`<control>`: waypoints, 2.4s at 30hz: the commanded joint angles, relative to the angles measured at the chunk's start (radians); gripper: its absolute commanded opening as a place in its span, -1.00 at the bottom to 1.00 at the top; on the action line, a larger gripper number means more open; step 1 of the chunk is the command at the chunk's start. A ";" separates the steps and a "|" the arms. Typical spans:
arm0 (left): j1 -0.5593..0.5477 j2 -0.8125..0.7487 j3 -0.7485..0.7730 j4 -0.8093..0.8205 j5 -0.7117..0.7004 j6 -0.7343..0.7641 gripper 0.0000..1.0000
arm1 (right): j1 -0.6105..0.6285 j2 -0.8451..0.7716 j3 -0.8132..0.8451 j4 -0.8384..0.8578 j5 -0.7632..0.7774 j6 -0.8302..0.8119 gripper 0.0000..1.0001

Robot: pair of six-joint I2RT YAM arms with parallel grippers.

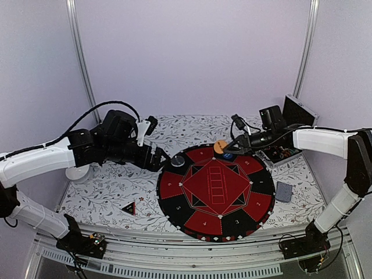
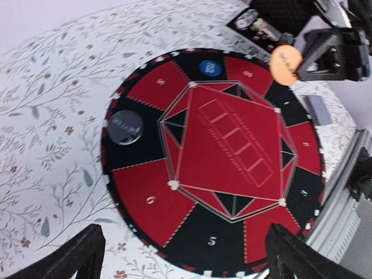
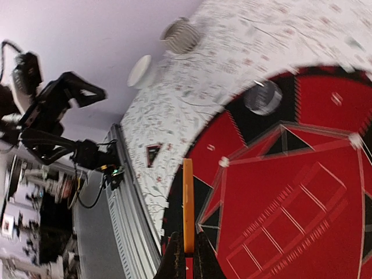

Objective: Distribute texas hold em gaming equipment
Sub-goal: Place the big blind button at position 2.

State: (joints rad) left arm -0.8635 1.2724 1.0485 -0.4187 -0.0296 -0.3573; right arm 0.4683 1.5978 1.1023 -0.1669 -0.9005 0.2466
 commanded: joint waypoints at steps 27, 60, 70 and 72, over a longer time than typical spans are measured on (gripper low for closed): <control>0.206 0.028 -0.091 -0.209 -0.225 0.173 0.96 | -0.204 -0.218 -0.355 -0.654 0.280 0.226 -0.96; 0.259 0.019 -0.150 -0.158 -0.169 0.182 0.96 | -0.093 -0.058 -0.179 -0.798 0.522 0.204 -0.36; 0.274 0.022 -0.159 -0.149 -0.178 0.189 0.96 | 0.046 -0.050 0.187 -0.974 0.855 0.192 0.07; 0.274 0.024 -0.161 -0.147 -0.189 0.189 0.96 | 0.087 -0.033 0.248 -1.016 0.966 0.192 0.31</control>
State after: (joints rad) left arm -0.6014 1.2999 0.9005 -0.5869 -0.2047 -0.1829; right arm 0.4820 1.5440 1.2400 -1.0748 -0.1738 0.4469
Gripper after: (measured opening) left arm 0.981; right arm 0.563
